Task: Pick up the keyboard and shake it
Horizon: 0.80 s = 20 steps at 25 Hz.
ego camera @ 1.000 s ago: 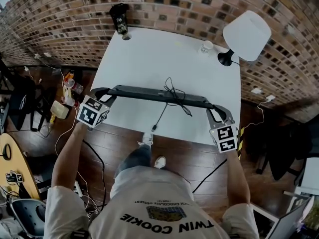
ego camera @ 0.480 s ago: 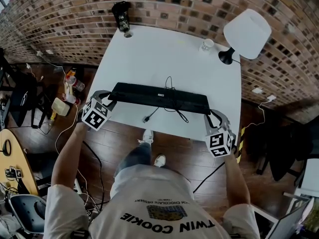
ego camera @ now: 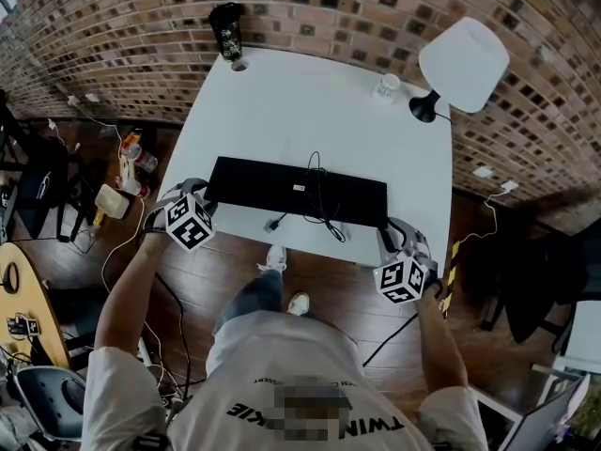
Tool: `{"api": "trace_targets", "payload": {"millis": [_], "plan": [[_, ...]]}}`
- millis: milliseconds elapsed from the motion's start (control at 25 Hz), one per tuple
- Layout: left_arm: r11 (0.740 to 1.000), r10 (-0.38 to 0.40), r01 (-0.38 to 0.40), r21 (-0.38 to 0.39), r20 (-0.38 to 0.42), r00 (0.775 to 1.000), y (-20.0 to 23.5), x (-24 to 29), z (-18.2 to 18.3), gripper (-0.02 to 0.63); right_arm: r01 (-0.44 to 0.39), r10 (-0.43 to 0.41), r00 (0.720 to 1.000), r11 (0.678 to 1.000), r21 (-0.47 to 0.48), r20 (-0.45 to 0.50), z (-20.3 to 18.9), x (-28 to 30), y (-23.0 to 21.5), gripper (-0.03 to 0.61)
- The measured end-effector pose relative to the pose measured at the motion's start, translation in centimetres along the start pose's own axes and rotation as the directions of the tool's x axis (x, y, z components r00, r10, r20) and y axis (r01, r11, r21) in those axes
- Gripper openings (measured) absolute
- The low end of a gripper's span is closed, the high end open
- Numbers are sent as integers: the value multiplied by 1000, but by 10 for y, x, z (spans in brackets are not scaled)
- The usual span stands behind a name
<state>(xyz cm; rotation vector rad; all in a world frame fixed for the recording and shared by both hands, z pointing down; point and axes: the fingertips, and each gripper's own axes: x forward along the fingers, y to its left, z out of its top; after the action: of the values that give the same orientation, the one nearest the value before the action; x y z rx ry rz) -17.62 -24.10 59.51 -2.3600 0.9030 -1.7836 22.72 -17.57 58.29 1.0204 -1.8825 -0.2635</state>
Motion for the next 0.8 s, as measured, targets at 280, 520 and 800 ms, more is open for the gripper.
{"api": "trace_targets", "payload": {"millis": [280,520,800], "plan": [[995,-71,75,62,-72,995,-5,6,0,181,-98,93,993,993,-68,-74,-11,7,18,100],[991,-114,120,57,-111,987,-9,6,-2,181,-194,181,975,976,-96,-130,-14,7,20,100],[986,-153,161,44,-139,978,-19,-2,-7,181,-294,264,941,948,-125,-214,-19,6,23,100]]}}
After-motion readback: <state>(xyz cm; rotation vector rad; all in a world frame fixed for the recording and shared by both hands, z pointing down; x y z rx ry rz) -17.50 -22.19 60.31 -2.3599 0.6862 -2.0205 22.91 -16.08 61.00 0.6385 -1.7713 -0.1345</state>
